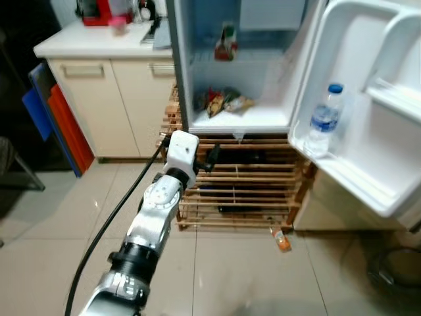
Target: Restocking fridge
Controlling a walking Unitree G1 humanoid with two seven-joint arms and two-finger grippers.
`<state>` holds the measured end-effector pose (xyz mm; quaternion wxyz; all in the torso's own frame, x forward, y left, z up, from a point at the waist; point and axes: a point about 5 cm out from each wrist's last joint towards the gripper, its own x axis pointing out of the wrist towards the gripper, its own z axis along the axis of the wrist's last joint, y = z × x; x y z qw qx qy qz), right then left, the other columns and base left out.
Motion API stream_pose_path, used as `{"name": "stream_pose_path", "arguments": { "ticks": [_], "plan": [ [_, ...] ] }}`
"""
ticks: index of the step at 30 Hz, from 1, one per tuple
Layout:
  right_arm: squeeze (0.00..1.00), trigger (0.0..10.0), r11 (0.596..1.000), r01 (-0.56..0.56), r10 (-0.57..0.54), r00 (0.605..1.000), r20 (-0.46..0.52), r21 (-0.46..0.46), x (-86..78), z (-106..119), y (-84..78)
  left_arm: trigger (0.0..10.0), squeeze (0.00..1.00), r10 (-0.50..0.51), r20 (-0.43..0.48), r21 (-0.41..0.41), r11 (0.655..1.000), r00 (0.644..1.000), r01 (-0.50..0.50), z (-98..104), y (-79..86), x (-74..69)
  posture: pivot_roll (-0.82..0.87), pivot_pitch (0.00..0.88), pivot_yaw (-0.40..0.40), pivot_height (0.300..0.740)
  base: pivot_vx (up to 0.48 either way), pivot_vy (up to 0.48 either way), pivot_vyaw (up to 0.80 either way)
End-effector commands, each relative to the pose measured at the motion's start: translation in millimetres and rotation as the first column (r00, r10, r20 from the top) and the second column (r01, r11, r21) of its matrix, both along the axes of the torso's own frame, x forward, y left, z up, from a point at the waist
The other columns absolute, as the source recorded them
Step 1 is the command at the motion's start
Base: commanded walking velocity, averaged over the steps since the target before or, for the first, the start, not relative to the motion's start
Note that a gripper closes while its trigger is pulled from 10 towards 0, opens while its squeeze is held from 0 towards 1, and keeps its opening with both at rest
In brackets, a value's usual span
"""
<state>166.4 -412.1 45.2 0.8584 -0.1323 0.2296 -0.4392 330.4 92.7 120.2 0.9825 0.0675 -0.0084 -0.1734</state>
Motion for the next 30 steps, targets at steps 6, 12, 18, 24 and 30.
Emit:
{"name": "stream_pose_path", "arguments": {
  "ticks": [6,12,18,24,30],
  "plan": [
    [0.00,10.0,0.943,-0.233,0.287,0.930,0.228,-0.239,80.4,68.2,30.8,10.0,0.00,-0.009,0.007,0.036,0.999,1.000,0.008,1.2,-7.3,5.5,-0.18,0.000,-0.016,0.740,0.000,0.000,0.00],
    [0.00,10.0,0.909,-0.362,0.408,0.871,0.272,-0.205,109.9,66.7,64.4,10.0,0.00,0.028,-0.098,0.064,0.998,0.995,-0.022,-14.6,-6.9,8.1,-0.19,0.000,-0.014,0.740,0.000,0.000,0.00],
    [0.00,10.0,0.702,-0.710,0.643,0.602,0.474,-0.052,141.7,83.5,138.2,10.0,0.00,0.014,-0.163,0.099,0.995,0.987,0.002,-25.1,-8.1,7.6,-0.19,0.000,-0.019,0.740,0.000,0.000,0.00],
    [0.00,10.0,0.252,-0.954,0.778,0.299,0.552,0.162,110.3,87.9,204.9,10.0,0.00,-0.178,-0.491,0.255,0.907,0.853,0.335,-83.9,-13.2,-25.0,-0.20,0.000,-0.017,0.740,0.000,0.000,0.00],
    [0.00,10.0,-0.012,-0.917,0.844,0.204,0.497,0.398,62.5,67.8,206.8,10.0,0.00,-0.194,-0.703,0.564,0.435,0.684,0.702,-147.1,34.0,-80.3,-0.22,0.000,-0.008,0.740,0.000,0.000,0.00]
  ]
}}
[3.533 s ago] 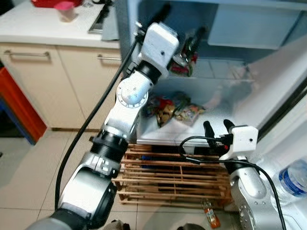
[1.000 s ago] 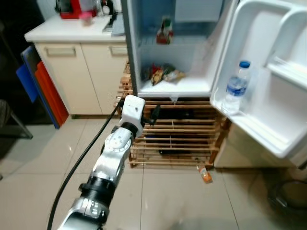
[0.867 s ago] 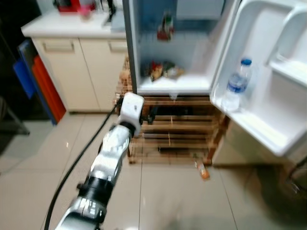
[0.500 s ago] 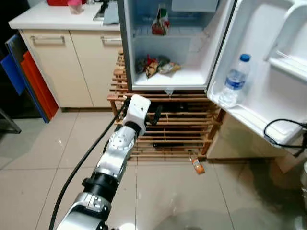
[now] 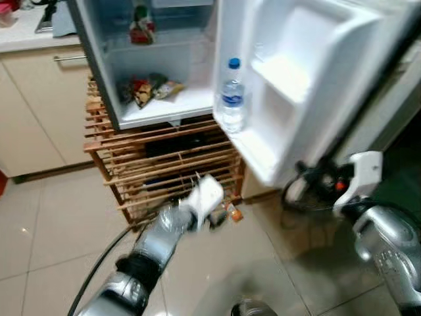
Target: Restocking fridge
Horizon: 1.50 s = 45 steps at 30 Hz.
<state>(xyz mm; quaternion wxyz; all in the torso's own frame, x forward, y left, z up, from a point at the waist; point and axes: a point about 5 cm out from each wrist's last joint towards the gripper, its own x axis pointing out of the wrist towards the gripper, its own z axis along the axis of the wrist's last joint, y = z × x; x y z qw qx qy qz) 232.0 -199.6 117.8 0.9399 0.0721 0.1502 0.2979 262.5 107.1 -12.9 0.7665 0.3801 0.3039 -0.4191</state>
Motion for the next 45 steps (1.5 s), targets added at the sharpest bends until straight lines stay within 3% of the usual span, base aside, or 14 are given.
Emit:
{"name": "stream_pose_path", "arguments": {
  "ticks": [1,3,6,14,16,20,27,30,33,35,38,40,41,45],
  "plan": [
    [0.00,10.0,1.000,-0.013,0.012,0.999,-0.053,-0.011,-3.1,-4.8,-5.6,10.0,0.00,-0.094,-0.039,0.154,0.983,0.995,0.099,-13.9,19.7,-12.4,-0.22,0.000,-0.008,0.740,0.000,0.000,0.00],
    [0.00,10.0,0.999,0.021,-0.024,0.998,-0.064,-0.037,-2.1,-8.9,-11.2,10.0,0.00,-0.170,-0.082,0.244,0.952,0.982,0.185,-23.6,29.6,-24.2,-0.22,0.000,-0.006,0.740,0.000,0.000,0.00],
    [0.00,10.0,0.999,0.020,-0.018,0.999,-0.043,0.048,-0.7,3.0,-0.3,10.0,0.00,-0.135,-0.113,0.189,0.970,0.984,0.154,-29.7,20.8,-30.0,-0.21,0.000,-0.002,0.740,0.000,0.000,0.00],
    [0.00,10.0,0.997,0.021,-0.016,0.998,-0.061,0.075,-1.7,6.5,7.6,10.0,0.00,0.018,-0.100,-0.196,0.980,0.995,-0.038,-18.9,-42.5,-22.3,-0.21,0.000,-0.001,0.740,0.000,0.000,0.00],
    [0.00,10.0,0.997,0.053,-0.049,0.997,-0.058,0.058,0.7,1.4,7.5,10.0,0.00,0.069,-0.058,-0.324,0.942,0.996,-0.085,-9.2,-73.5,-17.4,-0.21,0.000,-0.003,0.740,0.000,0.000,0.00],
    [0.00,10.0,0.997,0.074,-0.071,0.996,-0.060,0.038,1.5,-2.1,7.1,10.0,0.00,0.143,-0.006,-0.356,0.924,0.990,-0.136,-1.4,-87.6,-10.1,-0.21,0.000,-0.003,0.740,0.000,0.000,0.00],
    [0.00,10.0,0.994,0.110,-0.108,0.990,-0.088,0.013,0.6,-11.0,7.7,10.0,0.00,0.324,0.098,-0.577,0.789,0.941,-0.211,50.4,-140.2,18.0,-0.21,0.000,-0.014,0.740,0.000,0.000,0.00],
    [0.00,10.0,0.992,0.127,-0.125,0.988,-0.087,0.012,2.2,-12.3,5.6,10.0,0.00,0.397,0.187,-0.587,0.779,0.899,-0.222,62.2,-139.3,28.8,-0.21,0.000,-0.017,0.740,0.000,0.000,0.00],
    [0.00,10.0,0.989,0.144,-0.142,0.987,-0.080,0.016,5.5,-12.5,3.9,10.0,0.00,0.592,0.481,-0.637,0.743,0.647,-0.207,130.1,3.6,102.4,-0.19,0.000,-0.029,0.740,0.000,0.000,0.00],
    [0.00,10.0,0.989,0.145,-0.143,0.988,-0.061,0.020,8.4,-11.0,7.6,10.0,0.00,0.622,0.566,-0.627,0.751,0.541,-0.208,167.9,30.0,121.2,-0.20,0.000,-0.033,0.740,0.000,0.000,0.00],
    [0.00,10.0,0.989,0.147,-0.146,0.988,-0.050,0.021,9.5,-10.2,8.9,10.0,0.00,0.643,0.556,-0.642,0.735,0.526,-0.219,174.5,32.3,124.9,-0.20,0.000,-0.033,0.740,0.000,0.000,0.00],
    [0.00,10.0,0.973,0.231,-0.231,0.973,0.011,0.016,18.6,-6.2,7.9,10.0,0.00,0.712,0.455,-0.741,0.636,0.534,-0.216,183.4,29.6,127.8,-0.20,0.000,-0.027,0.740,0.000,0.000,0.00],
    [0.00,10.0,0.949,0.313,-0.315,0.946,0.071,0.035,27.1,-0.9,6.1,10.0,0.00,0.756,0.359,-0.825,0.531,0.547,-0.193,183.6,21.5,123.5,-0.19,0.000,-0.025,0.740,0.000,0.000,0.00],
    [0.00,10.0,0.942,0.335,-0.336,0.937,0.092,0.033,30.0,0.5,6.4,10.0,0.00,0.758,0.343,-0.838,0.513,0.555,-0.183,180.1,16.3,119.7,-0.19,0.000,-0.024,0.740,0.000,0.000,0.00]
  ]
}}
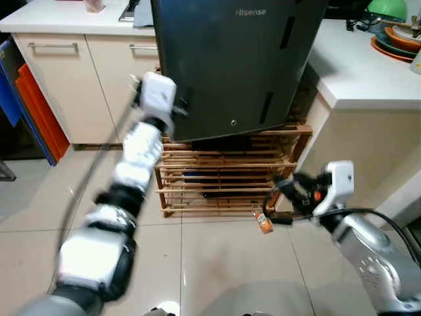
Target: Restocking fridge
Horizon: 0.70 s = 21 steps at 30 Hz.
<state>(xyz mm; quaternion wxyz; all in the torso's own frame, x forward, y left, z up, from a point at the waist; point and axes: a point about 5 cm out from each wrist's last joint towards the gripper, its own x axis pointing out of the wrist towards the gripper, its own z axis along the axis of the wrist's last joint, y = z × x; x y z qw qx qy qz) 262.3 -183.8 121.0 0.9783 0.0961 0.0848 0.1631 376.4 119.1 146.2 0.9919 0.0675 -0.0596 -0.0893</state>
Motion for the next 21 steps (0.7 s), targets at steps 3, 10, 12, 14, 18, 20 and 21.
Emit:
{"name": "stream_pose_path", "arguments": {
  "ticks": [3,10,12,14,18,20,21],
  "plan": [
    [0.00,10.0,0.999,0.049,-0.049,0.999,-0.007,-0.017,-0.3,-2.7,-9.4,10.0,0.00,0.008,0.064,-0.018,1.000,0.998,-0.007,21.0,4.2,5.8,-0.19,0.000,-0.024,0.740,0.000,0.000,0.00],
    [0.00,10.0,0.999,0.049,-0.049,0.999,-0.007,-0.017,-0.3,-2.7,-9.4,10.0,0.00,0.008,0.064,-0.018,1.000,0.998,-0.007,21.0,4.2,5.8,-0.19,0.000,-0.024,0.740,0.000,0.000,0.00],
    [0.00,10.0,0.999,0.049,-0.049,0.999,-0.007,-0.017,-0.3,-2.7,-9.4,10.0,0.00,0.008,0.064,-0.018,1.000,0.998,-0.007,21.0,4.2,5.8,-0.19,0.000,-0.024,0.740,0.000,0.000,0.00],
    [0.00,10.0,0.999,0.049,-0.049,0.999,-0.007,-0.017,-0.3,-2.7,-9.4,10.0,0.00,0.008,0.064,-0.018,1.000,0.998,-0.007,21.0,4.2,5.8,-0.19,0.000,-0.024,0.740,0.000,0.000,0.00],
    [0.00,10.0,0.999,0.049,-0.049,0.999,-0.007,-0.017,-0.3,-2.7,-9.4,10.0,0.00,0.008,0.064,-0.018,1.000,0.998,-0.007,21.0,4.2,5.8,-0.19,0.000,-0.024,0.740,0.000,0.000,0.00],
    [0.00,10.0,0.999,0.049,-0.049,0.999,-0.007,-0.017,-0.3,-2.7,-9.4,10.0,0.00,0.008,0.064,-0.018,1.000,0.998,-0.007,21.0,4.2,5.8,-0.19,0.000,-0.024,0.740,0.000,0.000,0.00],
    [0.00,10.0,0.999,0.049,-0.049,0.999,-0.007,-0.017,-0.3,-2.7,-9.4,10.0,0.00,0.008,0.064,-0.018,1.000,0.998,-0.007,21.0,4.2,5.8,-0.19,0.000,-0.024,0.740,0.000,0.000,0.00]
  ]
}}
